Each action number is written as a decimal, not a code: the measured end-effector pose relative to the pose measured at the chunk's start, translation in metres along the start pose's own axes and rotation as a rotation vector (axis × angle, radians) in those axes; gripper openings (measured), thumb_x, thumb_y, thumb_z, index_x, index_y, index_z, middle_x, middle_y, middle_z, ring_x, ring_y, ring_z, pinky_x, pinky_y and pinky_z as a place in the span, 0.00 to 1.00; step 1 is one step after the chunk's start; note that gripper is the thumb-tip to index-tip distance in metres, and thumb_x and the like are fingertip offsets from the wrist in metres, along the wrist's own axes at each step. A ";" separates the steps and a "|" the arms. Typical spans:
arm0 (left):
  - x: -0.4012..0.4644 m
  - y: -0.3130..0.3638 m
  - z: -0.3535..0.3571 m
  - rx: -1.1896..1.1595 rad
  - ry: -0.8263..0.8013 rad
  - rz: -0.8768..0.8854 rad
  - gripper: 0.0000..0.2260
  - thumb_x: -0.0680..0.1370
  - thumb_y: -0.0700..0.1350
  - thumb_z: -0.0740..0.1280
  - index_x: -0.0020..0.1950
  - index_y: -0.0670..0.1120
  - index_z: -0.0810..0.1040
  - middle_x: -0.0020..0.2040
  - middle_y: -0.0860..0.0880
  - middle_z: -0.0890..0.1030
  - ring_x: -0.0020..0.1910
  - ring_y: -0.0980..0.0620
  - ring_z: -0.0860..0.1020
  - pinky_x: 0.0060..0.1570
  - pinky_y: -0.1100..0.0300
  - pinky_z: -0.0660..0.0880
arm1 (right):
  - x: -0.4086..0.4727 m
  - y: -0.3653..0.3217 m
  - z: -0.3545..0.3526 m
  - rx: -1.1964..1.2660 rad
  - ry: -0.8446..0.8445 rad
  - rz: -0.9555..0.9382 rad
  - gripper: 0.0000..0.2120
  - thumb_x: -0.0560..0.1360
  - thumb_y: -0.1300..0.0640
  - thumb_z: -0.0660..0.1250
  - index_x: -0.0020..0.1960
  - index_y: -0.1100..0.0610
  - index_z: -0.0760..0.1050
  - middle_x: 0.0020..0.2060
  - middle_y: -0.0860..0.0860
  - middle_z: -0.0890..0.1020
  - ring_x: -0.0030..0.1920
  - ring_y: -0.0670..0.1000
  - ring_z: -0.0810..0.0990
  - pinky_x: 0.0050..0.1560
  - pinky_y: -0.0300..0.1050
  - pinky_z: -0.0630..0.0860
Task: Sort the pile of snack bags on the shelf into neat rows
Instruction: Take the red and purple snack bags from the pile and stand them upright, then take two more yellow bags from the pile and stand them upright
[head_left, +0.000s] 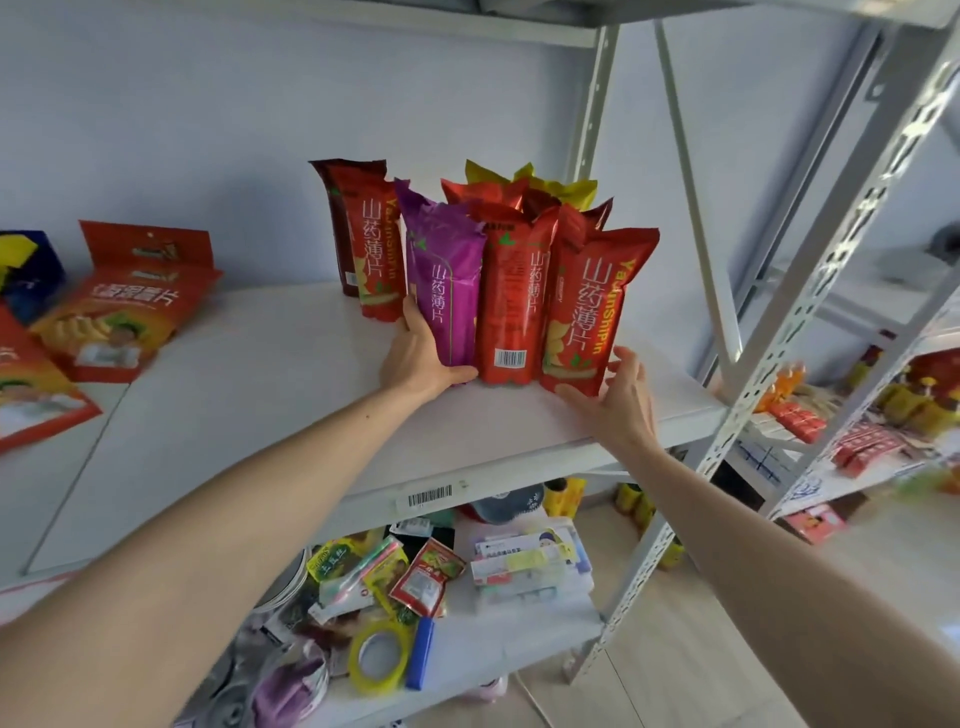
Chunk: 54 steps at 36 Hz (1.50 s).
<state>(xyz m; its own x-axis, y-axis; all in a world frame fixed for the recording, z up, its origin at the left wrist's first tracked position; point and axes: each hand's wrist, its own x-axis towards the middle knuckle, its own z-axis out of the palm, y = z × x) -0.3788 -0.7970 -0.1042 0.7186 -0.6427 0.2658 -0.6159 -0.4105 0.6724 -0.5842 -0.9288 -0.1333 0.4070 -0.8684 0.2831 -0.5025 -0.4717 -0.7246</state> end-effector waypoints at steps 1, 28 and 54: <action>-0.001 -0.002 -0.001 -0.001 -0.007 -0.007 0.61 0.62 0.53 0.82 0.78 0.41 0.42 0.74 0.41 0.64 0.69 0.41 0.70 0.63 0.42 0.73 | -0.005 -0.001 0.000 -0.003 0.046 -0.010 0.40 0.69 0.40 0.73 0.71 0.56 0.60 0.64 0.54 0.71 0.59 0.53 0.75 0.53 0.54 0.77; -0.071 -0.193 -0.325 0.634 0.207 -0.288 0.29 0.71 0.57 0.73 0.67 0.46 0.68 0.66 0.46 0.70 0.66 0.44 0.70 0.55 0.49 0.74 | -0.097 -0.289 0.189 -0.416 -0.299 -0.879 0.19 0.78 0.49 0.64 0.66 0.54 0.69 0.63 0.52 0.74 0.61 0.56 0.74 0.60 0.51 0.71; -0.020 -0.451 -0.596 0.542 0.320 -0.427 0.37 0.70 0.61 0.73 0.69 0.42 0.64 0.66 0.41 0.70 0.65 0.40 0.68 0.59 0.43 0.72 | -0.092 -0.602 0.446 -0.608 -0.367 -0.868 0.33 0.73 0.42 0.70 0.68 0.60 0.64 0.63 0.58 0.74 0.63 0.60 0.73 0.58 0.56 0.71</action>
<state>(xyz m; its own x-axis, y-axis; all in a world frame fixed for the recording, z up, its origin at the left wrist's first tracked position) 0.0767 -0.2135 -0.0009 0.9378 -0.1717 0.3016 -0.2765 -0.8949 0.3503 0.0210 -0.4970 -0.0038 0.9501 -0.1593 0.2683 -0.1877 -0.9786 0.0838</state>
